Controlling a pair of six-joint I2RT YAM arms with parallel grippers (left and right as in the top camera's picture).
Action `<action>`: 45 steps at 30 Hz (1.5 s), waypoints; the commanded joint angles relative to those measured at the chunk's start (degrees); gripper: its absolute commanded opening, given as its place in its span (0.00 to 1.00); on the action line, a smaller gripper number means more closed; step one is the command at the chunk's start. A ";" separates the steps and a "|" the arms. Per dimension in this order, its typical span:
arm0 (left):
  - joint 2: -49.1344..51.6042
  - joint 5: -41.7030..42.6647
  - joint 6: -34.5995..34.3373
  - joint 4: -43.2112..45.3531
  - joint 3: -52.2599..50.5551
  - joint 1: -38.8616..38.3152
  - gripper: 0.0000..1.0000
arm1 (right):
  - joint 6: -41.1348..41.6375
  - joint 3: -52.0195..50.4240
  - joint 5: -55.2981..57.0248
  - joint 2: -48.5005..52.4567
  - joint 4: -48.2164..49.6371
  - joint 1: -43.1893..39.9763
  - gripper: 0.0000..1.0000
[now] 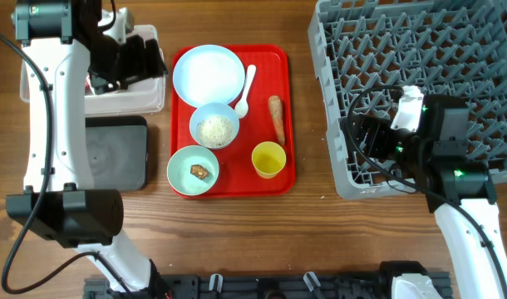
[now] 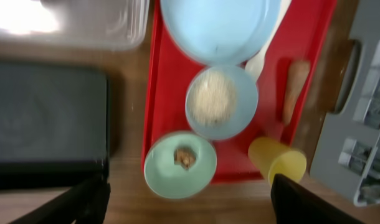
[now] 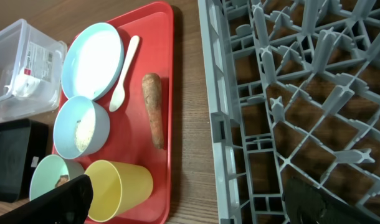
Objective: Sort waste into correct bins and load items into the dishwasher rack
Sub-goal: 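Grasp the rim of the green bowl with the left gripper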
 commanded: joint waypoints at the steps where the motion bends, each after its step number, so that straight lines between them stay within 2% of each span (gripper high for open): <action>1: -0.52 -1.22 0.66 -2.67 -1.46 -3.21 0.78 | -0.15 1.07 -0.92 0.39 0.20 0.26 1.00; 6: -4.59 -2.49 -1.55 -1.09 -9.16 -9.03 0.79 | -0.11 1.07 -0.94 0.39 0.28 0.26 1.00; 10: -11.08 -4.15 -7.41 7.65 -21.64 -13.07 0.81 | -0.13 1.07 -0.94 0.39 0.24 0.26 1.00; 14: -17.73 -2.51 -8.79 17.33 -36.35 -15.37 0.82 | -0.13 1.07 -0.92 0.39 0.37 0.26 1.00; 18: -20.46 -2.34 -6.60 27.32 -48.74 -18.21 0.77 | -0.15 1.07 -0.92 0.39 0.35 0.26 1.00; 23: -19.98 -2.47 -5.40 39.65 -58.99 -21.31 0.64 | -0.11 1.05 -0.92 0.39 0.31 0.26 1.00; 26: -19.28 -2.49 -5.60 43.71 -61.94 -22.60 0.57 | -0.09 1.05 -0.94 0.39 -0.07 0.28 1.00; 31: -17.57 -2.58 -6.86 44.61 -63.56 -23.76 0.47 | -0.11 1.05 -0.92 0.48 -0.72 0.26 1.00; 34: -16.50 -3.63 -10.58 45.05 -64.43 -24.52 0.43 | -0.11 1.03 -0.92 0.87 -0.94 0.26 1.00; 40: -14.97 -5.77 -12.76 47.01 -67.06 -27.06 0.37 | -0.04 1.03 -0.94 2.23 -1.36 0.28 1.00; 43: -14.14 -9.33 -15.76 46.97 -67.43 -28.24 0.34 | 0.02 1.03 -0.98 2.95 -1.60 0.28 1.00; 45: -14.10 -10.23 -16.81 47.15 -67.43 -28.65 0.26 | 0.04 1.03 -0.96 3.28 -2.12 0.28 1.00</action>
